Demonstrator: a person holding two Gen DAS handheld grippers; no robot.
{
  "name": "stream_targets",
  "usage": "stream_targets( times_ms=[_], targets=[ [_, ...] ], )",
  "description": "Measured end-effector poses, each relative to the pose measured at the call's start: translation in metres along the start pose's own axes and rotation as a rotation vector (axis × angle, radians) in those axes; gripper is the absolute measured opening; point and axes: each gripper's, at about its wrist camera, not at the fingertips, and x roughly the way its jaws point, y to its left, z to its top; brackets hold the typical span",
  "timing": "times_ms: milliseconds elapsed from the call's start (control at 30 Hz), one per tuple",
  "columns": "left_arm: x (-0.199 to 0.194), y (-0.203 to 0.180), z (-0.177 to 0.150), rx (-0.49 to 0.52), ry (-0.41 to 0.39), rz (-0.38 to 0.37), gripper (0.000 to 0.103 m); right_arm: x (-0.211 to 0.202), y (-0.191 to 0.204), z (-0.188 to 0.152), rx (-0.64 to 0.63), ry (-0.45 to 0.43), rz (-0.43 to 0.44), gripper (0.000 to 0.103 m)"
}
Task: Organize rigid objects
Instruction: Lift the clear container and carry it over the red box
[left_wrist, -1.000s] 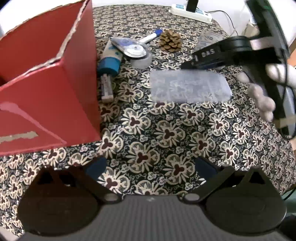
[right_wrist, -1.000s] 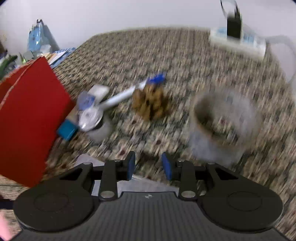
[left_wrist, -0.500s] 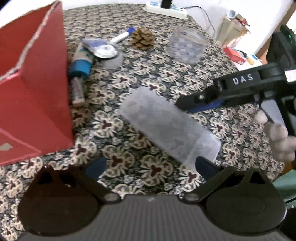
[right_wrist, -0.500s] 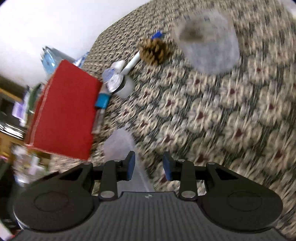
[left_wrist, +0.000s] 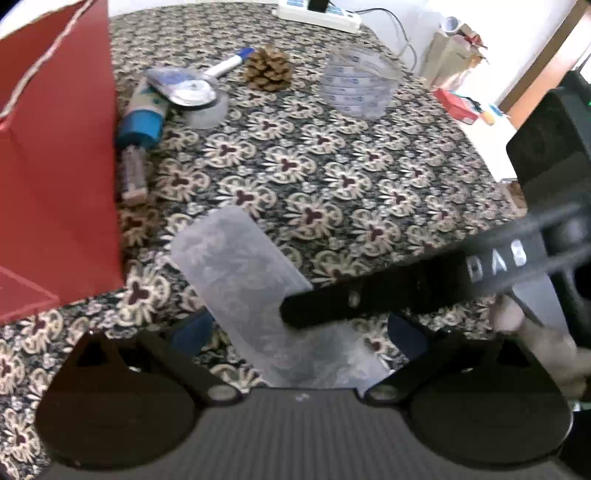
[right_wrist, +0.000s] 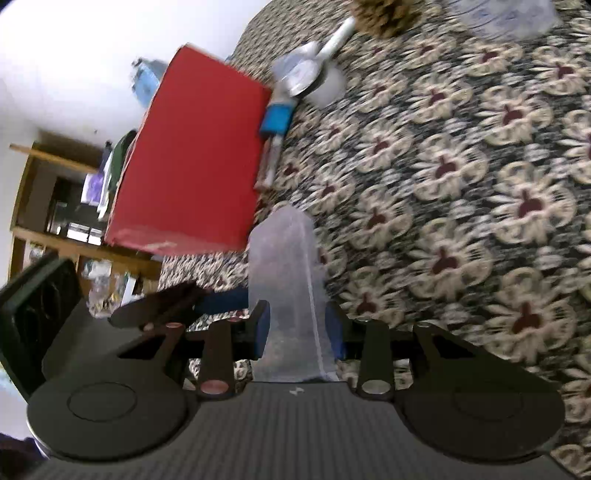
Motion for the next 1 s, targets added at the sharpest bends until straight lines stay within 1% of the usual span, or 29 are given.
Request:
stream_targets(
  times_ms=[67,133,233,333,500,667,733,800,833,900,1000],
  targets=[
    [-0.003,0.002,-0.002,0.002,-0.012,0.013,0.098,0.006,0.005,-0.002,-0.013,0.019,0.015,0.019],
    [-0.005,0.005,-0.006,0.009,-0.022,0.021,0.097,0.008,0.008,-0.004,-0.018,0.015,0.019,0.019],
    [-0.011,0.004,-0.010,0.023,-0.041,0.038,0.095,0.011,0.005,-0.007,0.011,0.015,0.038,0.020],
    [-0.019,-0.004,-0.012,0.065,-0.071,0.072,0.094,0.011,0.007,-0.007,0.018,0.000,0.051,0.020],
    [-0.039,-0.018,-0.013,0.145,-0.135,0.095,0.092,-0.002,0.020,-0.012,-0.034,-0.039,0.055,0.020],
    [-0.062,-0.026,-0.008,0.188,-0.215,0.084,0.092,-0.018,0.034,-0.018,-0.071,-0.126,0.057,0.020],
    [-0.073,-0.027,-0.004,0.193,-0.256,0.072,0.092,-0.021,0.040,-0.018,-0.069,-0.152,0.075,0.020],
    [-0.083,-0.031,-0.001,0.227,-0.294,0.089,0.092,-0.025,0.046,-0.018,-0.056,-0.199,0.094,0.020],
    [-0.088,-0.031,0.001,0.236,-0.308,0.090,0.092,-0.028,0.052,-0.018,-0.076,-0.228,0.086,0.020],
    [-0.099,-0.028,0.006,0.249,-0.349,0.085,0.092,-0.033,0.064,-0.017,-0.110,-0.278,0.073,0.020],
    [-0.125,-0.019,0.013,0.271,-0.423,0.070,0.092,-0.041,0.083,-0.012,-0.140,-0.347,0.087,0.020]
  ],
)
